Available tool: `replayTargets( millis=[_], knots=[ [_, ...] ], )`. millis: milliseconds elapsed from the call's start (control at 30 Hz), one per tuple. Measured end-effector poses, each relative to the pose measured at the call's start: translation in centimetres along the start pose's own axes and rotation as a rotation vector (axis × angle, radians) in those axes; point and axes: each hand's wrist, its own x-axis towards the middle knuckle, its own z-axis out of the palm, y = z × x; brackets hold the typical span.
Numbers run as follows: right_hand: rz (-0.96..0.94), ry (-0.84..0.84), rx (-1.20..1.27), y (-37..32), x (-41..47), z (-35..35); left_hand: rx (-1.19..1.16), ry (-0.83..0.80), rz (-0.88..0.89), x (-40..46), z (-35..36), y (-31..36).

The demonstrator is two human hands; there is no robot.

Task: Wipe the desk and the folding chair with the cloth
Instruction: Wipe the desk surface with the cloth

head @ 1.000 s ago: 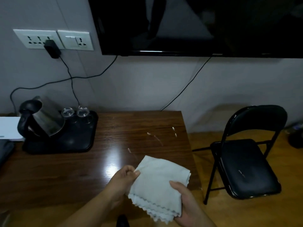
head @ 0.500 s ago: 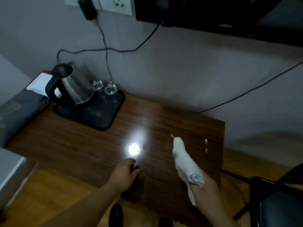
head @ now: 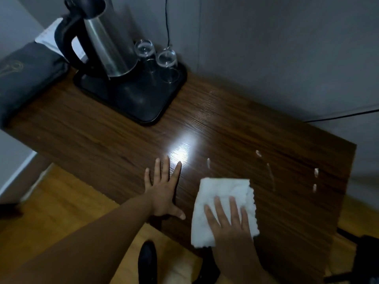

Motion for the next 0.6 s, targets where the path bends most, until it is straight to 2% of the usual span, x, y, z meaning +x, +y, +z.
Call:
replayTargets(
  millis=[200, 300, 367, 467, 600],
  knots=[
    [0.058, 0.103, 0.037, 0.8, 11.8, -6.8, -0.041, -0.027, 0.013, 0.1, -0.1, -0.3],
    [0.077, 0.101, 0.069, 0.5, 14.0, -8.3, -0.053, -0.038, 0.019, 0.0, -0.3, -0.2],
    [0.027, 0.089, 0.006, 0.0, 11.5, -7.3, -0.061, -0.049, 0.012, 0.0, -0.4, -0.1],
    [-0.07, -0.016, -0.085, -0.5, 4.3, -3.8, -0.06, -0.055, -0.001, -0.1, -0.6, 0.0],
    [-0.063, 0.038, -0.216, 2.3, -1.6, -1.1, -0.059, -0.059, 0.003, -0.1, -0.6, -0.1]
  ],
)
